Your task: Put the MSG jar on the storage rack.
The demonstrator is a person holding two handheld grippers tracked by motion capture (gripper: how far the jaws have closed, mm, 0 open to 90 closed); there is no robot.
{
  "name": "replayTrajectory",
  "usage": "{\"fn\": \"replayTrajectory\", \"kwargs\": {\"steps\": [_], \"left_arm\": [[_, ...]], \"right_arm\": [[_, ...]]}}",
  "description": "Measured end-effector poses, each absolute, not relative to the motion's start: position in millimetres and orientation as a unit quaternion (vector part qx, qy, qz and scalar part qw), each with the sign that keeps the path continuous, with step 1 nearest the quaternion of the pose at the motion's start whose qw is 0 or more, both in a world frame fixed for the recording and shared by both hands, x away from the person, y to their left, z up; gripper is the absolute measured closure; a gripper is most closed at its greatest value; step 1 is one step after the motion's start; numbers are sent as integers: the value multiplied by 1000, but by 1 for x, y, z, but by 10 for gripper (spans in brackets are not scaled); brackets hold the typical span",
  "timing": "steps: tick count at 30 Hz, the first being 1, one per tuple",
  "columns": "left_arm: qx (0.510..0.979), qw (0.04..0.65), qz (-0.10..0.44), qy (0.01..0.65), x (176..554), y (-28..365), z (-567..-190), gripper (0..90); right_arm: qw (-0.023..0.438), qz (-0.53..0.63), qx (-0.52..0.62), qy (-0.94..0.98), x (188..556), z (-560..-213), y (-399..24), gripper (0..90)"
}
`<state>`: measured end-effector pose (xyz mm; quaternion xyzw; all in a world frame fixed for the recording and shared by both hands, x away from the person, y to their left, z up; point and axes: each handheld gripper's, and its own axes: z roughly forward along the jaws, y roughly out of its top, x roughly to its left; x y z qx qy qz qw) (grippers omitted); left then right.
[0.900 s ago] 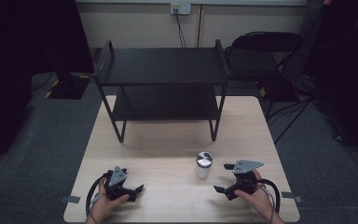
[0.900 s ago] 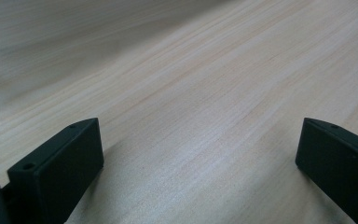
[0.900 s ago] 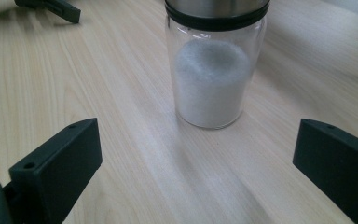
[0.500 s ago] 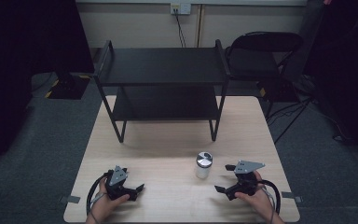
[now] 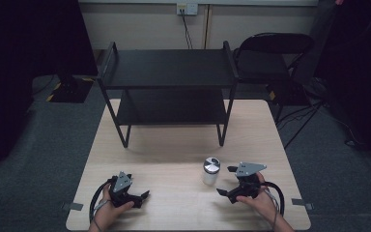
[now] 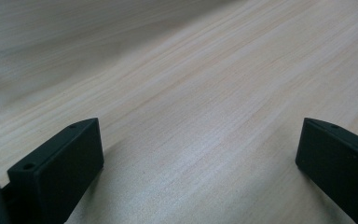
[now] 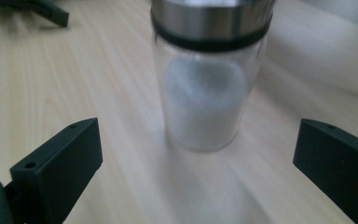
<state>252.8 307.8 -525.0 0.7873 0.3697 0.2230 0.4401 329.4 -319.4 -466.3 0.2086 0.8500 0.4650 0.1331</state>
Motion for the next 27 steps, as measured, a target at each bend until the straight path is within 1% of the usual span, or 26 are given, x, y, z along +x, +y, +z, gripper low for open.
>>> {"fn": "replayTrajectory", "kwargs": {"steps": [2, 3, 7, 10, 12, 13, 14, 15, 17, 19, 27], "left_arm": [[787, 440, 223, 370, 253, 308, -525, 0], [787, 440, 223, 370, 253, 308, -525, 0], [787, 440, 223, 370, 253, 308, -525, 0], [787, 440, 223, 370, 253, 308, -525, 0], [787, 440, 223, 370, 253, 308, -525, 0], [787, 440, 223, 370, 253, 308, -525, 0], [787, 440, 223, 370, 253, 308, -525, 0], [787, 440, 223, 370, 253, 308, -525, 0], [787, 440, 223, 370, 253, 308, -525, 0], [788, 440, 223, 369, 253, 308, -525, 0], [788, 440, 223, 369, 253, 308, -525, 0]], "right_arm": [[129, 468, 204, 850, 335, -467, -314, 20], [129, 468, 203, 850, 337, -467, -311, 44], [140, 454, 192, 859, 344, -469, -296, 56], [133, 456, 194, 858, 353, -475, -290, 65], [134, 452, 193, 860, 357, -478, -285, 111], [132, 454, 188, 861, 359, -480, -284, 151], [132, 454, 188, 861, 359, -480, -284, 151], [132, 452, 179, 864, 362, -482, -282, 246], [142, 446, 180, 865, 361, -482, -280, 306], [135, 452, 183, 863, 363, -484, -283, 308], [142, 453, 208, 855, 354, -483, -278, 310]]}}
